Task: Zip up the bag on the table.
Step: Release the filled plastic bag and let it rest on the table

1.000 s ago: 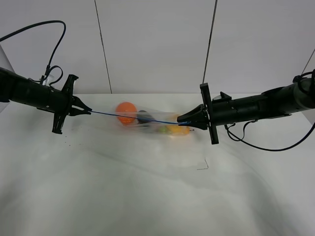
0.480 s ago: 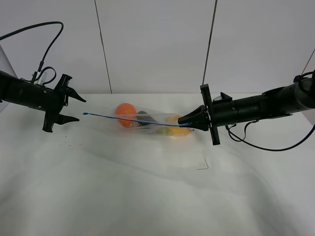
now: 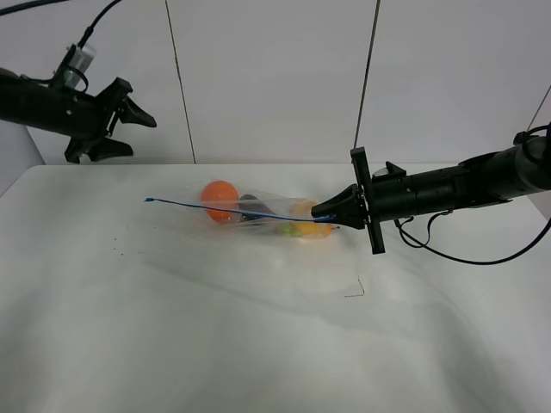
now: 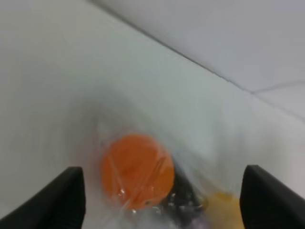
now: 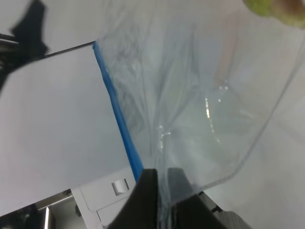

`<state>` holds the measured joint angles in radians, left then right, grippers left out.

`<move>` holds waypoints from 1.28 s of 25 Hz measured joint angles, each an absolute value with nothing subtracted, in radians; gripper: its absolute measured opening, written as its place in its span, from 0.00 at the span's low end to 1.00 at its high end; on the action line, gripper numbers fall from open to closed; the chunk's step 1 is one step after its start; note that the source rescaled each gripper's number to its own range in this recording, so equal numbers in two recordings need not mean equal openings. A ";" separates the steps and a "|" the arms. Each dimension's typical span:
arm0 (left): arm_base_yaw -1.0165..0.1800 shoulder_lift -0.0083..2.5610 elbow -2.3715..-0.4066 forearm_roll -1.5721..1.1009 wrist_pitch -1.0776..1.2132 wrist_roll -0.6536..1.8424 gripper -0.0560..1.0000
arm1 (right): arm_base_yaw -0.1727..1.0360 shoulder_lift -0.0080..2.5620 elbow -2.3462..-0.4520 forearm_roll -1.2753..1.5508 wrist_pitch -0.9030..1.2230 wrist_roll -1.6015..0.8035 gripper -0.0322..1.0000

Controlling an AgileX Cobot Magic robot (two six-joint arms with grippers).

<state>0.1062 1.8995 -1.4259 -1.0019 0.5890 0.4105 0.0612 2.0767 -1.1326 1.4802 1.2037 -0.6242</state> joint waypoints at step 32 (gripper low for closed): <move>-0.046 1.898 -1.645 0.058 1.175 -0.057 1.00 | 0.061 2.077 -1.133 1.478 1.204 -0.623 0.03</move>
